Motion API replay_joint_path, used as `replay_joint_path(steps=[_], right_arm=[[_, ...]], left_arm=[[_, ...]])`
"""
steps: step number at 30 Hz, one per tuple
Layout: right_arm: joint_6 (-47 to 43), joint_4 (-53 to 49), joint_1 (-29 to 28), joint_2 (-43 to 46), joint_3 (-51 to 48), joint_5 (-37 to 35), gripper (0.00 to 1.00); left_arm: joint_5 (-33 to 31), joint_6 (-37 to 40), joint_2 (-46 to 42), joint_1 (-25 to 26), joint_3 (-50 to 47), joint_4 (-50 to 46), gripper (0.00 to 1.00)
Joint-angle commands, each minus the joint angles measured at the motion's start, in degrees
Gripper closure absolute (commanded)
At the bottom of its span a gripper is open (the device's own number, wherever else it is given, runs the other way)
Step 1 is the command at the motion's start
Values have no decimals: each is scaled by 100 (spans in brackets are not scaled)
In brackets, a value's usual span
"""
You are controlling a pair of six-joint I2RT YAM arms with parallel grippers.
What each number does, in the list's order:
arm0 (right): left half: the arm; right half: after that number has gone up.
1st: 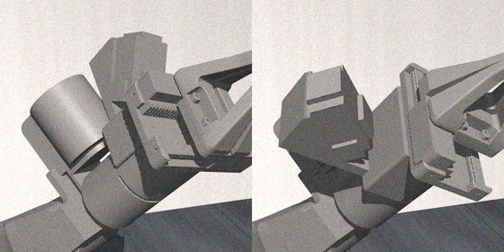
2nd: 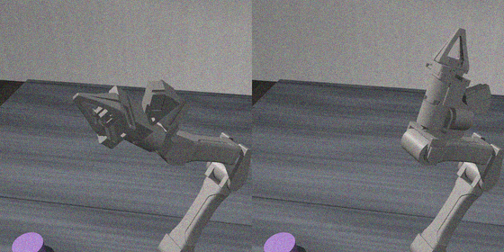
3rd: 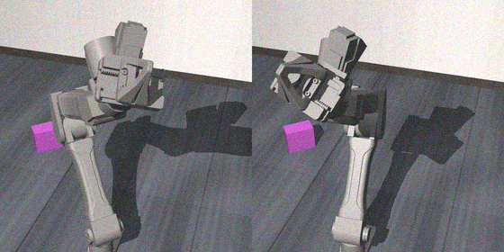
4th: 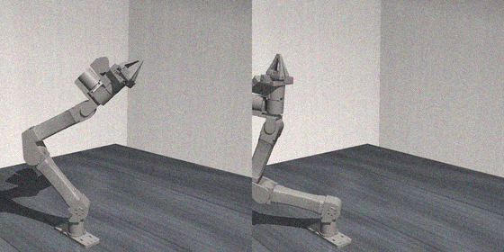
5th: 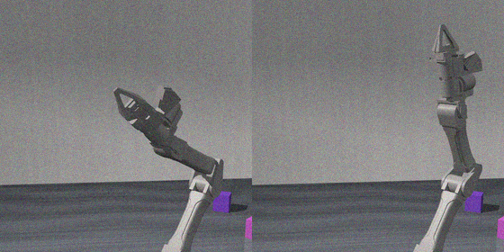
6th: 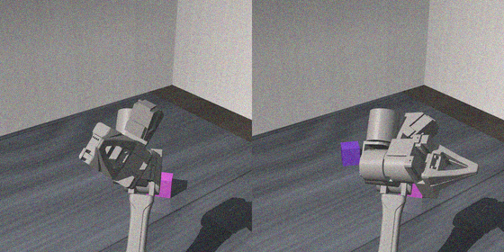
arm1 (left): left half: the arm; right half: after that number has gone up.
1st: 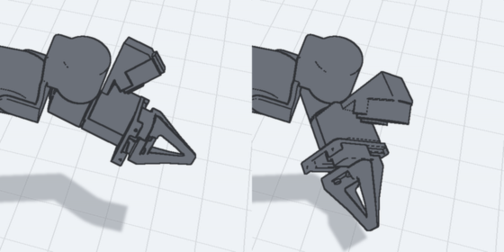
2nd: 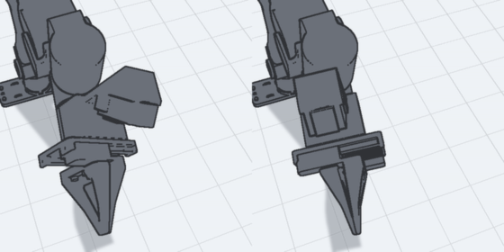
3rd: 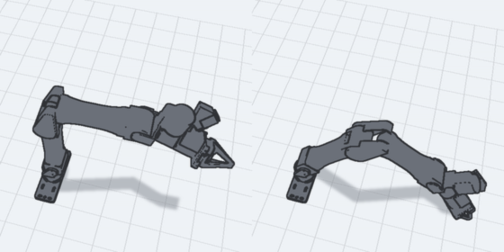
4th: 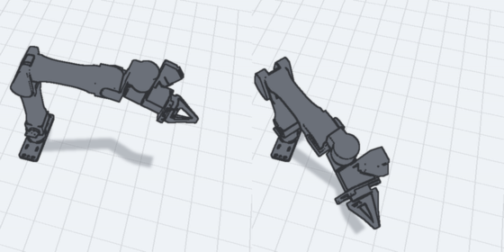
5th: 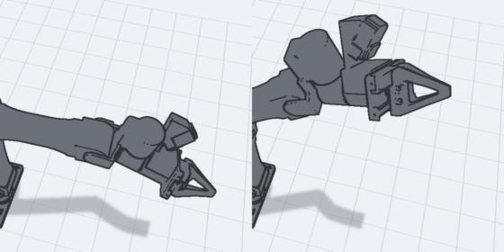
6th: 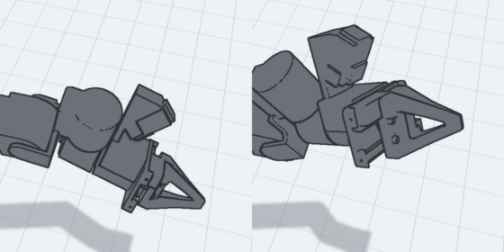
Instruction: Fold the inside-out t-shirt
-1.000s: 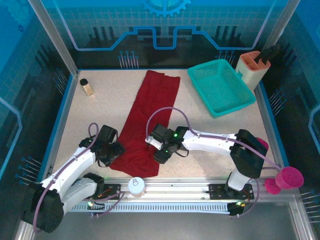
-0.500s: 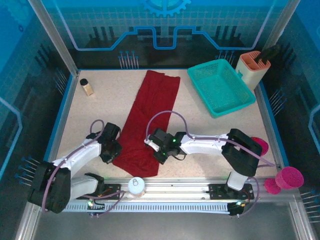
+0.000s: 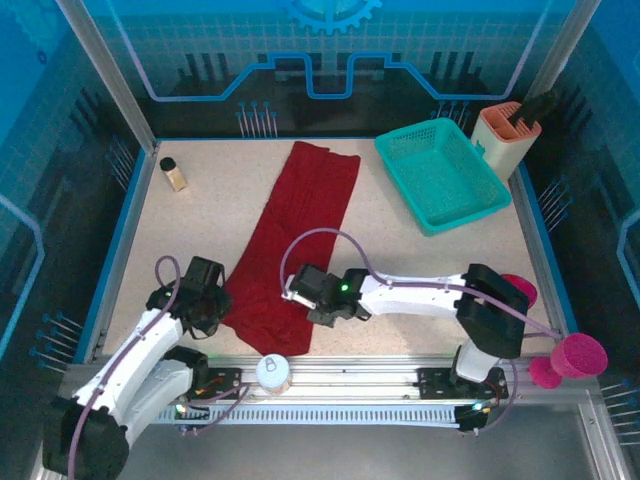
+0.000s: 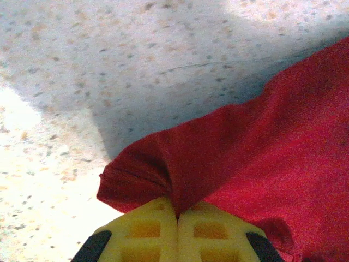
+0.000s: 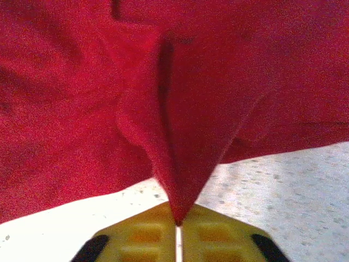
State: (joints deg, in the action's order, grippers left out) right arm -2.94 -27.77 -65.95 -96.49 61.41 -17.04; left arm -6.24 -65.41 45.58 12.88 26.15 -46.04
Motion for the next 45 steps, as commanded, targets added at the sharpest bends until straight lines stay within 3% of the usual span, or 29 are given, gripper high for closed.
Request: replay_joint_path(steps=[1,3,5,6,9,12,16,23,30,32,34,35,45], right_arm=[[-229,-150,-124,-210,-22,732,75],[-120,176,105,28,-178,2142,63],[461,597,653,300,-317,3270,58],[928,830,1051,410,-393,3623,55],[2109,1383,2175,402,-450,4109,50],[2427,1282,2662,-131,43,4311,53],[2069,786,2698,-846,825,4047,56],[1568,285,2669,-1673,1569,3384,58],[1287,-121,2672,-1990,1786,3006,63],[1259,-140,2674,-2027,1796,3146,85],[1276,-94,2698,-1929,1772,3215,98],[1286,-27,2720,-1836,1752,3256,100],[1305,-62,3289,-1826,2227,3146,100]], left_arm=[[-50,-535,-212,-58,-319,-555,100],[-143,-787,-305,-79,-369,-764,96],[-159,-699,-432,-93,-370,-690,57],[-114,-583,-498,-93,-353,-585,48],[481,337,-456,-93,-197,169,47],[1133,1019,30,-14,192,597,48],[1085,1525,947,614,924,723,48],[1932,2255,2505,1480,1190,2349,55],[2019,2571,3251,1604,1096,2746,65],[2053,2597,3246,1605,940,2857,69],[2142,2683,3216,1610,824,2940,70],[2175,2742,3191,1610,777,2951,70],[1942,3119,3424,1612,497,2812,77]])
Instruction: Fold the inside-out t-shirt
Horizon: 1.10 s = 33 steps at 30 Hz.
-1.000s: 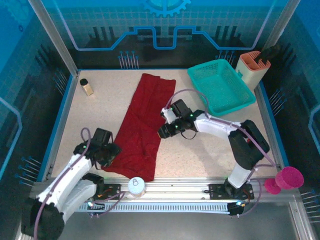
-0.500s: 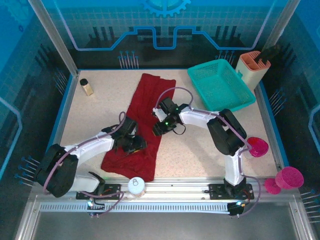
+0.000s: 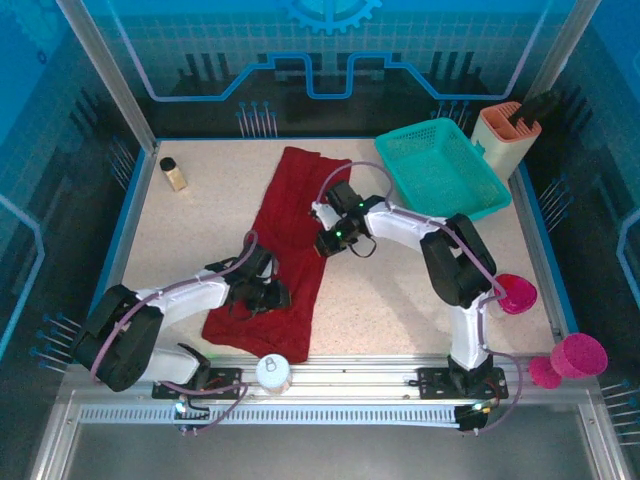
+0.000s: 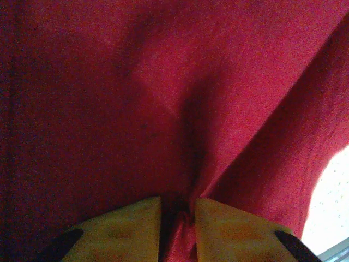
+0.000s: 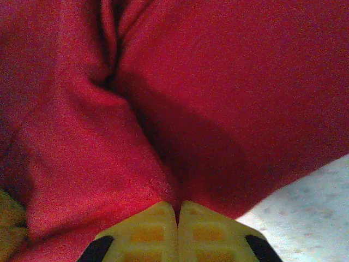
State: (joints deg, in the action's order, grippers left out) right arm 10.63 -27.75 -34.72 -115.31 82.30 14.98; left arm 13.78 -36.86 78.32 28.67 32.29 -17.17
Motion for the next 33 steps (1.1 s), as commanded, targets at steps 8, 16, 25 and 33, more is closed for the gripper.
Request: replay_joint_path(steps=[8,16,25,33], right_arm=[[134,77,235,-214,104,-6,67],[1215,96,-20,1443,-1130,-488,55],[1961,1558,-367,655,-1218,317,57],[1691,1732,18,-151,-1107,-41,67]], left_arm=[[460,329,676,157,-72,181,72],[466,110,233,418,172,-313,60],[-474,-612,-1908,394,204,-860,43],[-1969,-1255,-2010,162,-288,-1931,33]])
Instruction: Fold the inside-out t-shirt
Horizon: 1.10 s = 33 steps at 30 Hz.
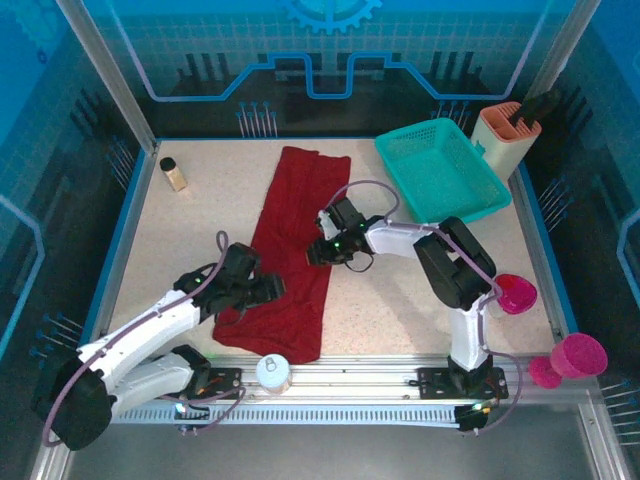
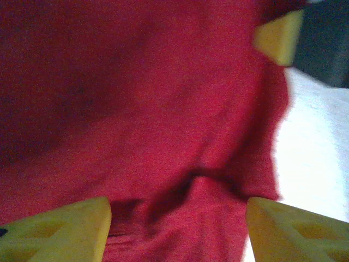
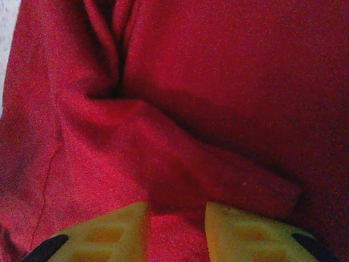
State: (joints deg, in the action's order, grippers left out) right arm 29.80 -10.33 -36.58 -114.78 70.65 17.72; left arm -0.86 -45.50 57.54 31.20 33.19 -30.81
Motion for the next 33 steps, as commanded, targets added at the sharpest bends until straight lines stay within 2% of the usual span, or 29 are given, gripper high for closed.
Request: replay_joint_path(steps=[1,4,7,11,14,18,21,24,27,28,29,30,31,33], right_arm=[[-327,-39,330,-265,100,-310,67],[-478,17,697,-354,270,-153,68],[-1028,-256,1006,-548,820,1,67],[-1716,-605,1328,-668,1387,220,65],[-2201,-885,1408,-526,1504,-62,62],[-2684,-895,1436,327,1051,-398,58],[-3310,-672,1435,1450,502,-699,53],[-3702,-300,1458,2603,1,-1229,43],[-3533,215,1486,3610,-546,-2440,18],[-3473,380,1518,3914,-765,-2804,4],[-3603,446,1582,4204,-1028,-2770,0],[-3937,431,1677,4406,-1251,-2189,0],[-4652,169,1770,4589,-1393,-1302,0],[-6171,-511,1734,4740,-1340,-440,0]], left_arm=[[-320,-409,85,-146,-593,-312,35],[351,-175,280,-167,-961,620,39],[1015,107,619,-152,-849,1240,43],[1000,487,1210,-14,-138,1099,43],[1316,626,1990,103,100,1377,43],[1437,924,2827,851,518,1455,44],[1583,935,3219,1456,879,1573,44],[1830,785,3664,1933,1332,1763,44],[2203,529,4044,2310,1819,1892,43],[2336,512,4097,2443,1984,1884,43],[2413,608,4080,2562,2165,1769,43],[2464,808,4011,2654,2340,1600,42],[2472,1211,3824,2757,2511,1383,41],[2232,2251,3267,2894,2718,1066,39]])
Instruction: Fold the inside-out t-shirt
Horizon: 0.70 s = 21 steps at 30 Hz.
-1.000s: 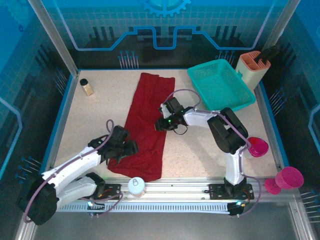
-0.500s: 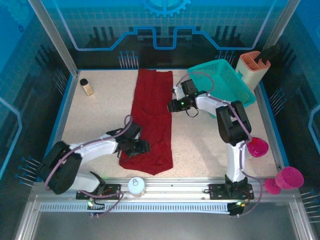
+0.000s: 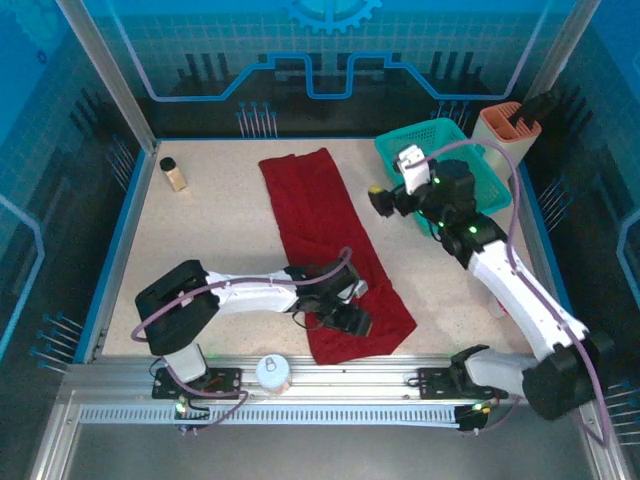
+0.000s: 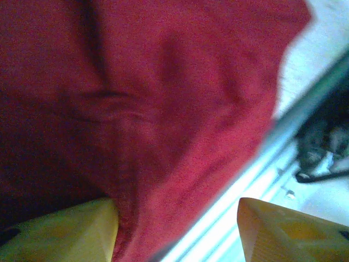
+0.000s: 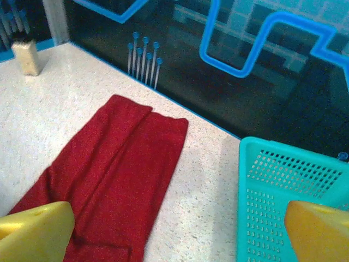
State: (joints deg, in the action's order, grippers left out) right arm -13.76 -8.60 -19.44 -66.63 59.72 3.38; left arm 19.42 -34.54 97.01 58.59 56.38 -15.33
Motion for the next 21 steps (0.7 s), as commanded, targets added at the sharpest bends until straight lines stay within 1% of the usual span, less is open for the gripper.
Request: replay_joint_path(steps=[1,2,3,4,5,6,7,9,11,12,13,15,18,20,21], right_arm=[[-2665,-1162,-37,-69,-134,1120,0],[-3473,-1736,-66,-78,17,1317,0],[-4480,-2518,-69,-103,198,1605,0],[-5206,-3023,-51,-129,282,1708,0],[-5429,-3217,-50,-194,314,1634,0],[-5751,-3549,-71,-271,346,1596,0],[-6142,-4022,-156,-336,349,1478,0],[-6336,-4142,-428,-241,-67,794,0],[-6648,-4277,-663,-227,-505,408,0],[-6847,-4265,-805,-259,-775,242,0],[-7104,-4092,-955,-277,-1148,99,0],[-7436,-3738,-1093,-363,-1590,-182,0],[-7822,-3204,-1096,-466,-1941,-447,0],[-8010,-3156,-1084,-487,-2020,-394,0],[-8072,-3237,-1092,-527,-2034,-364,0]], left_arm=[[120,1833,-1053,164,413,-553,38],[3,2371,-1375,165,390,-586,36],[89,3149,-1736,162,304,-578,33],[525,4414,-2076,168,72,-567,30],[888,5571,-2339,191,-221,-657,22],[910,6552,-2580,298,-599,-723,11],[633,7120,-2691,483,-900,-699,8],[168,7441,-2689,723,-1192,-686,9],[-362,7599,-2635,986,-1476,-542,9],[-673,7612,-2603,1101,-1689,-236,9],[-858,7578,-2568,1140,-1885,146,9],[-1181,7469,-2423,1172,-2094,859,9],[-1348,7561,-2010,1203,-1969,1129,10],[-1376,7774,-1660,1212,-1780,885,11],[-1520,7809,-1494,1213,-1679,717,13]])
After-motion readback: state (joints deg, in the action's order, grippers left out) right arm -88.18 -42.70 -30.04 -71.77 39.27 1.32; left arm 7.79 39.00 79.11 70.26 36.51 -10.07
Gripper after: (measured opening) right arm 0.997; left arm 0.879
